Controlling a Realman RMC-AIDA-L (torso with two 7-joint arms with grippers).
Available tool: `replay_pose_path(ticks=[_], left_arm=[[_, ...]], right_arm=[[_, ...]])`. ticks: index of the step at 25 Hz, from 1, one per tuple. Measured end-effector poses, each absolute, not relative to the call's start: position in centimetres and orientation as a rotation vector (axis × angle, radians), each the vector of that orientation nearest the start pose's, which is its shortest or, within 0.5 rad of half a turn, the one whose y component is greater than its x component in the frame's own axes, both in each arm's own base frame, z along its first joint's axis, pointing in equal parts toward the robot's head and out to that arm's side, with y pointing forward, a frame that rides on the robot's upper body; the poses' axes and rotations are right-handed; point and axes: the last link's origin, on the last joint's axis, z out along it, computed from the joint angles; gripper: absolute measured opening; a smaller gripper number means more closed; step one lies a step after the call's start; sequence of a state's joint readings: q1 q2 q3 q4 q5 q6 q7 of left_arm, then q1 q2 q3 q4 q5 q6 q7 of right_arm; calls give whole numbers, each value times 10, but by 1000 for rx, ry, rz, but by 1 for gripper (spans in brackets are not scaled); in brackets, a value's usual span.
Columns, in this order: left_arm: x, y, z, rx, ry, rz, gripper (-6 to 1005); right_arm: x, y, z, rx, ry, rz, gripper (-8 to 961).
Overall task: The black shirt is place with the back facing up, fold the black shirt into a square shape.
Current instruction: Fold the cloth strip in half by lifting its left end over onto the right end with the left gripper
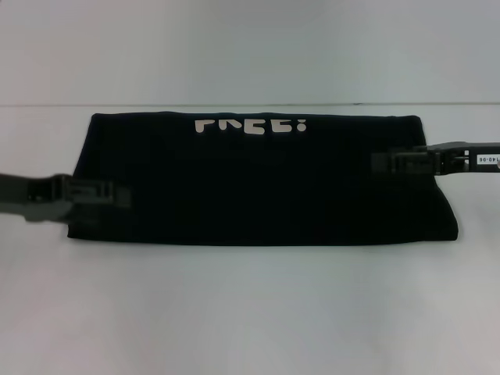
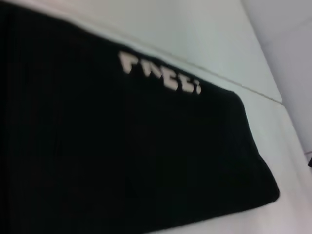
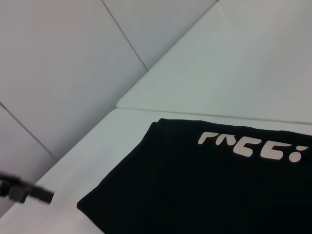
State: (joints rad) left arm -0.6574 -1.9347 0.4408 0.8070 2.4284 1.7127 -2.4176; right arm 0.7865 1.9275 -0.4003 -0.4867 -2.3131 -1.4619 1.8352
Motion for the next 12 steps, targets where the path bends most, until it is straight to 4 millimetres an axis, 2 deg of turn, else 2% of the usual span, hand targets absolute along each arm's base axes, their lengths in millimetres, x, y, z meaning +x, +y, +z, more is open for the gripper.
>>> replay_pose_path(ticks=[4,12], left_arm=[[-286,354,76,-2160,-2043,-443,940],[-308,355,55,-1843,-2293,-515,939]], right_arm=[[250,404,45,-2539,1164,583,687],[252,408,46,-2517,1154,566,687]])
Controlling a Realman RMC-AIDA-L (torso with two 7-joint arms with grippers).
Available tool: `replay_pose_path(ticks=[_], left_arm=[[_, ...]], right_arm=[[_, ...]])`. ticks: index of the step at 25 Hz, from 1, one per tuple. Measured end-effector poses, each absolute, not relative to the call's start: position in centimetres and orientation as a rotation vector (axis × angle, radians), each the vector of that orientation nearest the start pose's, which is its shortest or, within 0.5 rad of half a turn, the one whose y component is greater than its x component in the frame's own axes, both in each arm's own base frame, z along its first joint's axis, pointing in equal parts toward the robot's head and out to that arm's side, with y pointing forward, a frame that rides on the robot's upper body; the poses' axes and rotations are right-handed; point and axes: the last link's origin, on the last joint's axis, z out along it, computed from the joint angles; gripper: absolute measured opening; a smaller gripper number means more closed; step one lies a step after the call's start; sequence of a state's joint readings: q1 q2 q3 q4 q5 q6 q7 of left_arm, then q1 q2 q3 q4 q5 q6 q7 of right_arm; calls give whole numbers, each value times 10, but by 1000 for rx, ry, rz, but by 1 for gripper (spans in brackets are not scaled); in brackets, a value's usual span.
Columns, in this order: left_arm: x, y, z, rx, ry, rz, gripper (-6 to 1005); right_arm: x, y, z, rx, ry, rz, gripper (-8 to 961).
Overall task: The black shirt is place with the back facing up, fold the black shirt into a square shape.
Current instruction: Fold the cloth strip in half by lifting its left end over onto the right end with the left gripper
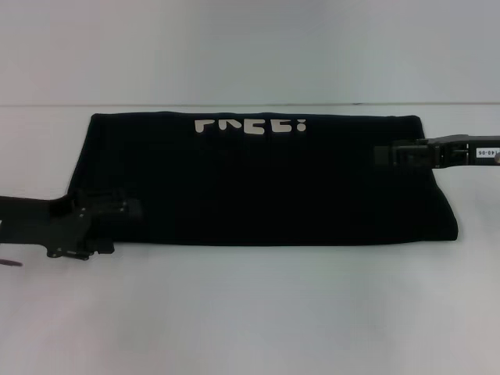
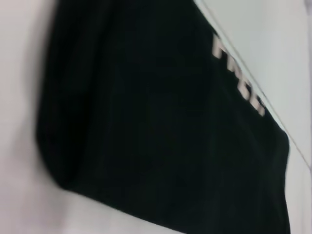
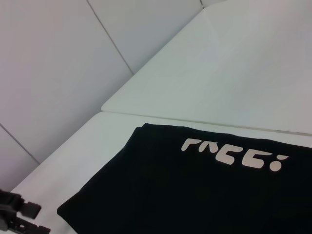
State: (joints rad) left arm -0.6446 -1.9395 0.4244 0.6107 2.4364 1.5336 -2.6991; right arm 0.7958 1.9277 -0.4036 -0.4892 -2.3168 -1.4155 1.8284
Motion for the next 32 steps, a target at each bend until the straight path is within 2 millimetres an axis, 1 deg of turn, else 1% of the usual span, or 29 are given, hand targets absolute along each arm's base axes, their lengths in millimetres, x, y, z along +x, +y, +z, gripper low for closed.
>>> replay_pose_path(ticks=[4,10,17,29,32], left_arm=[[-317,355,56,1917,2644,627,938],[-324,356,57,1801,2741,670,938],[-334,358,54,1756,2831,660,937],[-342,361,46,1720,2902,667,935],[-342,364,48,1733,2904,681,932]], right_arm=[[254,408,47,-2508,1154,565,686],[254,408,46,-2506,1157,568,686],[250,409,43,-2523,1144,559,687],[251,411,42,-2508,1140,552,685],[250,411,42,-2508,1139,552,685]])
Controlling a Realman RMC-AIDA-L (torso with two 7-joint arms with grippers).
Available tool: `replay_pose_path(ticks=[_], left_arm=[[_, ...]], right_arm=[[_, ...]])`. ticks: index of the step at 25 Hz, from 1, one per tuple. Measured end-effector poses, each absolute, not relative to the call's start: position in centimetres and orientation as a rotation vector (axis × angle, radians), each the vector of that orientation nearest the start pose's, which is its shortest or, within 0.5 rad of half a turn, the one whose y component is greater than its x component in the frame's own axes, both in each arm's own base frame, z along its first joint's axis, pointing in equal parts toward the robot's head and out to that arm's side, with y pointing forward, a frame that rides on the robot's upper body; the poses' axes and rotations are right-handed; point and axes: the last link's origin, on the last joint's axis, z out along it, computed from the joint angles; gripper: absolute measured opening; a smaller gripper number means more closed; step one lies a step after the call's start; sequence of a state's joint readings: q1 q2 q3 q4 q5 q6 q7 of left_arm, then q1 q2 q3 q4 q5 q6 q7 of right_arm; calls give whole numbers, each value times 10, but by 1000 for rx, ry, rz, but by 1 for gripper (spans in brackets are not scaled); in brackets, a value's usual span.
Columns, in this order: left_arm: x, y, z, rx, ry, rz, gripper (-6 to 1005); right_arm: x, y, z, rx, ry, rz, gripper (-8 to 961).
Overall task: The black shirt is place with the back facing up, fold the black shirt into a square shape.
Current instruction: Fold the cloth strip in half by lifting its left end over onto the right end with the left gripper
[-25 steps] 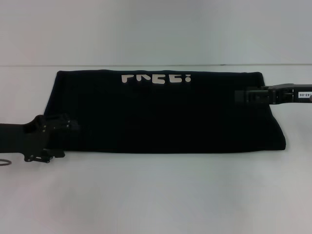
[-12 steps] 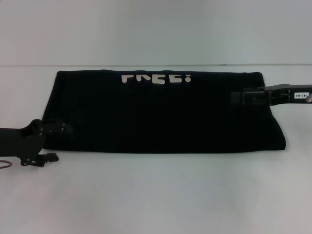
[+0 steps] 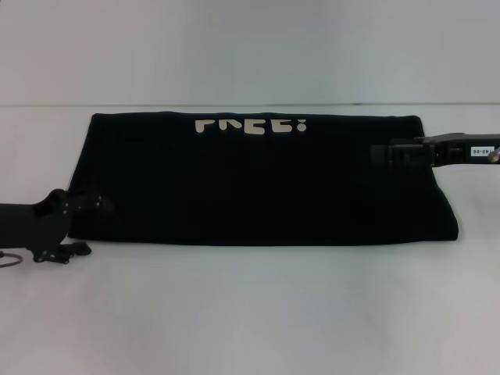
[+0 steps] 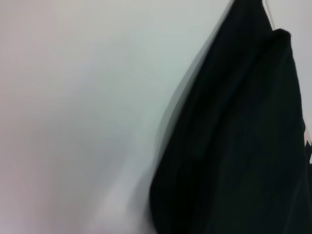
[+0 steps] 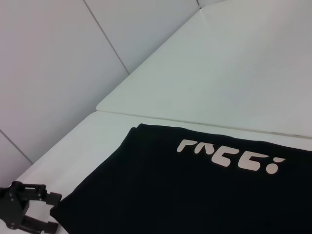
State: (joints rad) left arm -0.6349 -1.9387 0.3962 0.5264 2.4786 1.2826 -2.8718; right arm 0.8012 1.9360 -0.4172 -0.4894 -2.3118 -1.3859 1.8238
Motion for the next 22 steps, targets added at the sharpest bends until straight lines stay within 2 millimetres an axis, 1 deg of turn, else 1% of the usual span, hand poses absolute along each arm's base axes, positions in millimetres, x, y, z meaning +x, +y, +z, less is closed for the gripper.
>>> replay_pose_path(ticks=[10,22], left_arm=[[-341,376,52,1810,2924,705,922],[-342,378,53,1861,2917,699,910]], right_arm=[[251,411,41,-2506,1140,552,684],[251,411,42,-2504,1141,557,682]])
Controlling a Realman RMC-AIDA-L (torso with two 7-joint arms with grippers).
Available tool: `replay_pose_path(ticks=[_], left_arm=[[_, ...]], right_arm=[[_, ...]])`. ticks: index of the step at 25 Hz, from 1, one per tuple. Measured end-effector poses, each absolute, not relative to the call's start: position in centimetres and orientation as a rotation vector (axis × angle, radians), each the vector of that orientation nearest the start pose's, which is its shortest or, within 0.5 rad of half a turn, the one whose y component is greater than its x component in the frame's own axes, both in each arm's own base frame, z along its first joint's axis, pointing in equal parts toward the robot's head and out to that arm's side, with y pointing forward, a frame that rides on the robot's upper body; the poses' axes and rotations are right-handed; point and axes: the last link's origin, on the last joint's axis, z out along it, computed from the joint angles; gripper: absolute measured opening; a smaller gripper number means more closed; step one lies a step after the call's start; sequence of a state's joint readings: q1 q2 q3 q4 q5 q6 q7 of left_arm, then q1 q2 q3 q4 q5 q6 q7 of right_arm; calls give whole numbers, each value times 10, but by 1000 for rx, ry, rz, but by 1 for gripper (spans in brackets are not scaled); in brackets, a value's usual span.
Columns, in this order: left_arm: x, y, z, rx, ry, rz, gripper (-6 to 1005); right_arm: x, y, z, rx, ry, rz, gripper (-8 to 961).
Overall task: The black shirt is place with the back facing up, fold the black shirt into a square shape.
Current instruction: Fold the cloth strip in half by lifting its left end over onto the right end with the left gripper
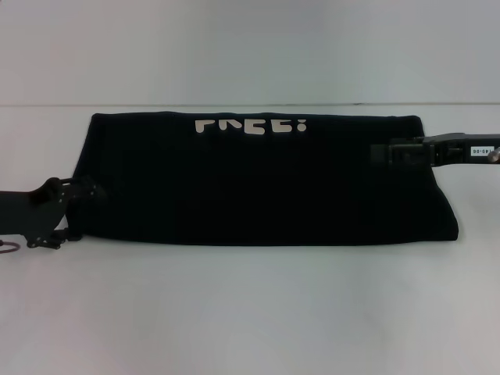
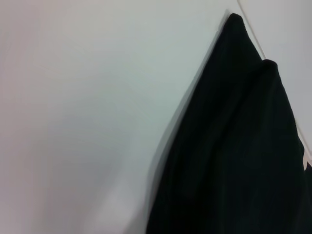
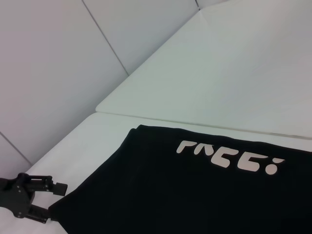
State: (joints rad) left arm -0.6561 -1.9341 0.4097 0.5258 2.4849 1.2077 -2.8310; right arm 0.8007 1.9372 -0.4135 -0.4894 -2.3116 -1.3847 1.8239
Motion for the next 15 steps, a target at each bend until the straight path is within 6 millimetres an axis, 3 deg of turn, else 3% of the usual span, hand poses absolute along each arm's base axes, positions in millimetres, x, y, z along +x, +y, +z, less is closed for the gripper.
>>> replay_pose_path(ticks=[15], left_arm=[[-339,380,47,1913,2890,687,896]], right_arm=[[249,413,43,-2500,1136,569,681]])
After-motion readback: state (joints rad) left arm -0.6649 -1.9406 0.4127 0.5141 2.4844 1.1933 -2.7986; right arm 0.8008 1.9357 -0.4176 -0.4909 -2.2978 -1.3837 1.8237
